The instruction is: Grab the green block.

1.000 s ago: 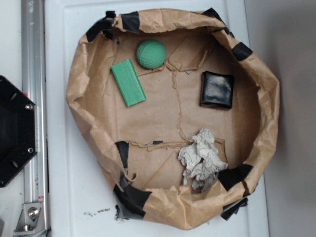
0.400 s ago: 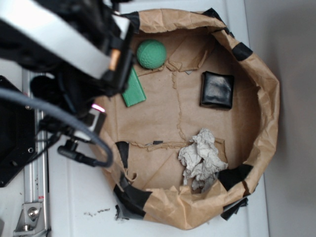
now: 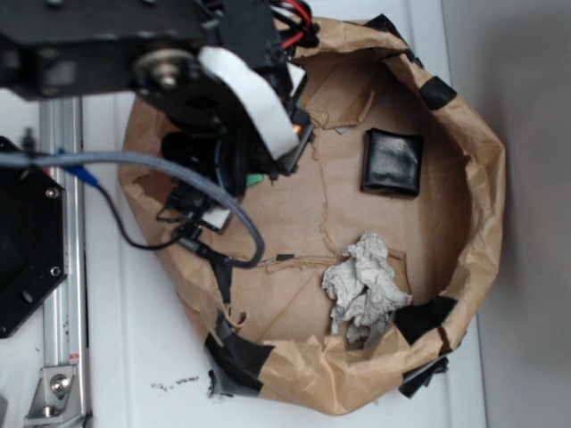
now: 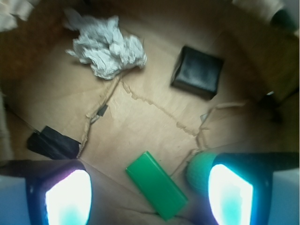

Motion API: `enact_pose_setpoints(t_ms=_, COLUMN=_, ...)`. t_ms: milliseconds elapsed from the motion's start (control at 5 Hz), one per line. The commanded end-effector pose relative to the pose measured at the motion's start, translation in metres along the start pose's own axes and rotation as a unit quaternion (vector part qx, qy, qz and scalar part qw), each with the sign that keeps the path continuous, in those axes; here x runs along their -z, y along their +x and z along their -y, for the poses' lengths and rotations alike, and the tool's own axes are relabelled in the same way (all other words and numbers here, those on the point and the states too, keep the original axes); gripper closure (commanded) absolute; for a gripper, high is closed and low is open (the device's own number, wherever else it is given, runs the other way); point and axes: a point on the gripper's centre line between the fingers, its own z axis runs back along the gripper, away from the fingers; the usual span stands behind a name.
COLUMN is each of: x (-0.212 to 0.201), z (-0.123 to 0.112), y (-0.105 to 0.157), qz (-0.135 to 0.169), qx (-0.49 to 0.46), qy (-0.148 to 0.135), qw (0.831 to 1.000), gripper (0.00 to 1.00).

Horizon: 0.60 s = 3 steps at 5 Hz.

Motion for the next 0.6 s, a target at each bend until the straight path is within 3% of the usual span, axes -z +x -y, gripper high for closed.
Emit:
enact_pose_setpoints(t_ms=0, x=0.02, z=0.012, y=0.003, qz=-0.003, qx=0.031, qy=-0.002, qw=1.0, gripper=0.0)
enact_pose_setpoints(t_ms=400, x=0.04, z=0.017, y=-0.005, qz=-0.02, qx=0.032, qy=-0.013, qw=0.999, gripper=0.0)
